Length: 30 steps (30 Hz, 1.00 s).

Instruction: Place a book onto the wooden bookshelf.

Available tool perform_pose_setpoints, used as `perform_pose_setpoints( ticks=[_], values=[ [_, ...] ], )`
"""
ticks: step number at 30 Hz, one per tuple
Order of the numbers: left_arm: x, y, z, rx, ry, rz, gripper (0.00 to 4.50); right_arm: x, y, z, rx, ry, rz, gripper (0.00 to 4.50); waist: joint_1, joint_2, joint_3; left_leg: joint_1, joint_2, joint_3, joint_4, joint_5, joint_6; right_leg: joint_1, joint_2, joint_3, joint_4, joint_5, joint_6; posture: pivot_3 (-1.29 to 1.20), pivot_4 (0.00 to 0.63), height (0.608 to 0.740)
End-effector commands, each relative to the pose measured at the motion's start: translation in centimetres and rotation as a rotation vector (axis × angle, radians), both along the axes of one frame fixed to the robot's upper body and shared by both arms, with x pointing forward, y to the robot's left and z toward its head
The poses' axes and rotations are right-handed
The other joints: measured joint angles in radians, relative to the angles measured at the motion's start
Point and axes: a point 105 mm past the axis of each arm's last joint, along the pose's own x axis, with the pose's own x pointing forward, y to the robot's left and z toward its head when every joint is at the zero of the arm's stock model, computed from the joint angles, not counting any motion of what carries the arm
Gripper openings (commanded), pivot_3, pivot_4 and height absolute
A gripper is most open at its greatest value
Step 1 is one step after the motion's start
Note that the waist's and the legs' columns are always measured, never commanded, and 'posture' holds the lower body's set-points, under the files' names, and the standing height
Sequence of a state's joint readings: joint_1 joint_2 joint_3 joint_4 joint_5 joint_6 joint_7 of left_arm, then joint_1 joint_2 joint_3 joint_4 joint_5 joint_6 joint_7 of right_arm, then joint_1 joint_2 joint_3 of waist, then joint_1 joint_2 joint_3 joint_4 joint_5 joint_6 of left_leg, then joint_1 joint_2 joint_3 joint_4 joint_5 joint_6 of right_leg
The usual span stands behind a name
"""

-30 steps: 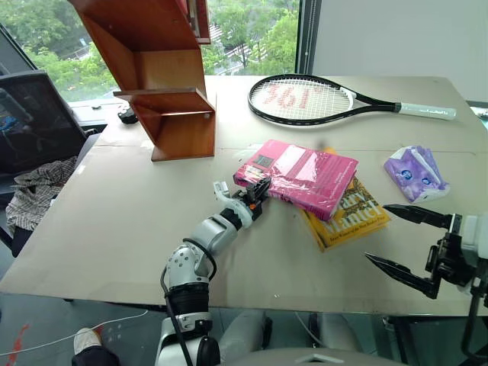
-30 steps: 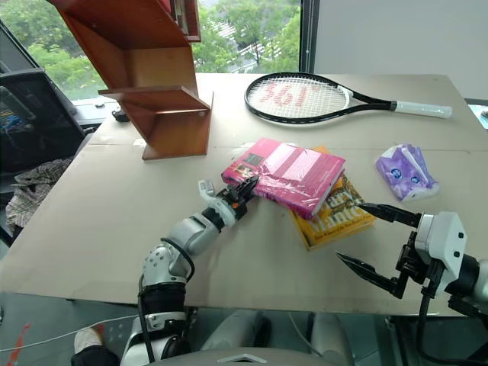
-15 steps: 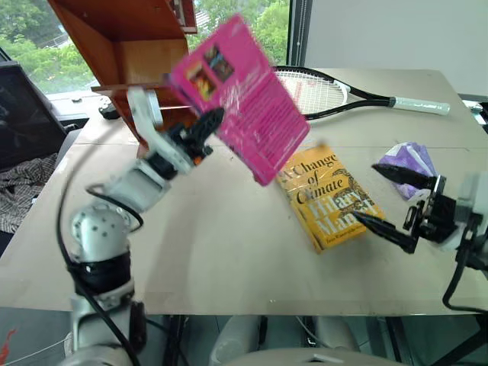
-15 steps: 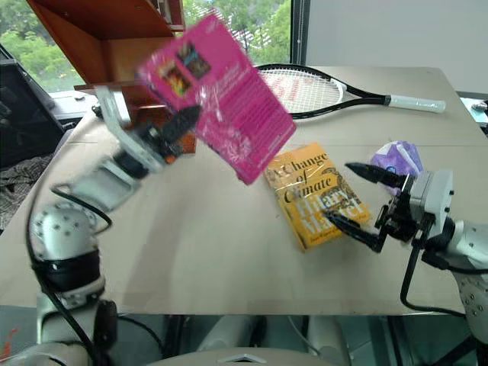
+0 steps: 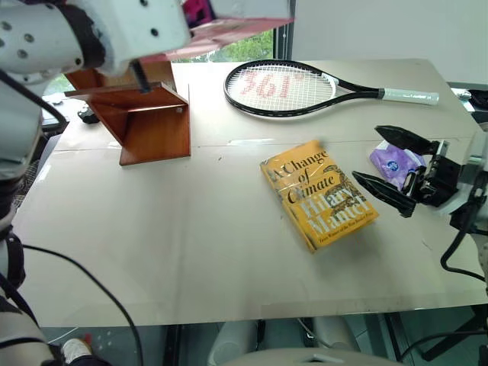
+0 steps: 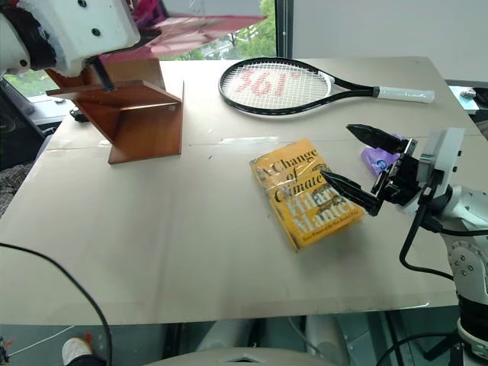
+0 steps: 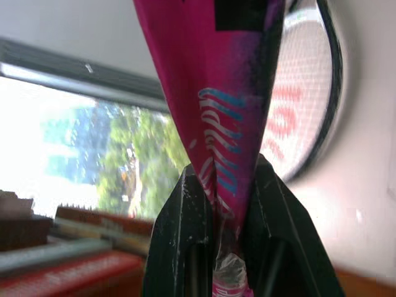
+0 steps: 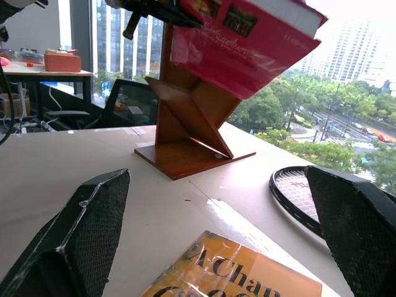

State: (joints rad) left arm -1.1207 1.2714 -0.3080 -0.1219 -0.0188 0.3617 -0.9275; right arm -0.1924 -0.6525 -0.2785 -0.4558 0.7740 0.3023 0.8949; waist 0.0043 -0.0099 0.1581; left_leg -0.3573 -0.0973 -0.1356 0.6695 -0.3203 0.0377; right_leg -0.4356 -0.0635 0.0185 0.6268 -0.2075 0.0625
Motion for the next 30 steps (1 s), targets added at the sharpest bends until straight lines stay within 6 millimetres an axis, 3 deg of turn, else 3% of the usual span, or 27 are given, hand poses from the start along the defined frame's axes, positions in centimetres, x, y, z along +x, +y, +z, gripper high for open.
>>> perform_pose_setpoints(
  ticks=[1,4,7,12,18,30],
  values=[
    [0.2,4.2,2.8,0.113,-0.038,0.197,0.06,-0.1,0.1,1.2,0.000,-0.082,-0.003,4.50,-0.003,-0.001,0.001,-0.005,-0.001,0.000,0.002,0.000,0.000,-0.004,0.000,0.000,0.002,0.000,0.000,0.00,0.150,0.740],
    [1.2,7.0,2.3,0.223,0.016,0.328,0.06,-0.3,-0.2,1.8,0.001,-0.108,-0.015,4.50,-0.004,-0.003,0.002,-0.009,-0.002,-0.002,0.005,0.000,0.000,-0.006,0.000,-0.003,0.002,0.000,0.000,0.00,0.150,0.740],
    [2.7,8.4,1.1,0.271,0.075,0.396,0.06,-0.7,-0.3,2.4,0.007,-0.125,-0.015,4.50,-0.005,-0.003,0.002,-0.010,-0.002,-0.003,0.004,0.000,0.000,-0.007,-0.001,-0.004,0.002,0.000,0.000,0.00,0.150,0.740],
    [5.7,8.8,-1.2,0.293,0.181,0.460,0.06,-1.1,-1.1,2.6,-0.005,-0.133,-0.039,4.50,-0.012,-0.003,0.002,-0.009,-0.002,-0.003,0.008,0.000,0.000,-0.007,-0.002,-0.003,0.009,0.000,0.000,0.00,0.150,0.740],
    [8.2,8.3,-1.8,0.286,0.205,0.521,0.06,-1.6,-1.3,2.7,-0.009,-0.135,-0.060,4.50,-0.019,-0.002,0.001,-0.004,-0.002,0.001,0.015,0.000,0.000,-0.005,-0.001,0.000,0.019,0.000,0.000,0.00,0.150,0.740],
    [6.6,6.6,-3.6,0.195,0.328,0.495,0.06,-2.1,-2.2,2.2,-0.035,-0.111,-0.090,4.50,-0.020,-0.002,0.001,-0.003,-0.001,0.003,0.016,0.001,0.000,-0.006,-0.002,0.003,0.022,0.000,0.000,0.00,0.150,0.740]
  ],
)
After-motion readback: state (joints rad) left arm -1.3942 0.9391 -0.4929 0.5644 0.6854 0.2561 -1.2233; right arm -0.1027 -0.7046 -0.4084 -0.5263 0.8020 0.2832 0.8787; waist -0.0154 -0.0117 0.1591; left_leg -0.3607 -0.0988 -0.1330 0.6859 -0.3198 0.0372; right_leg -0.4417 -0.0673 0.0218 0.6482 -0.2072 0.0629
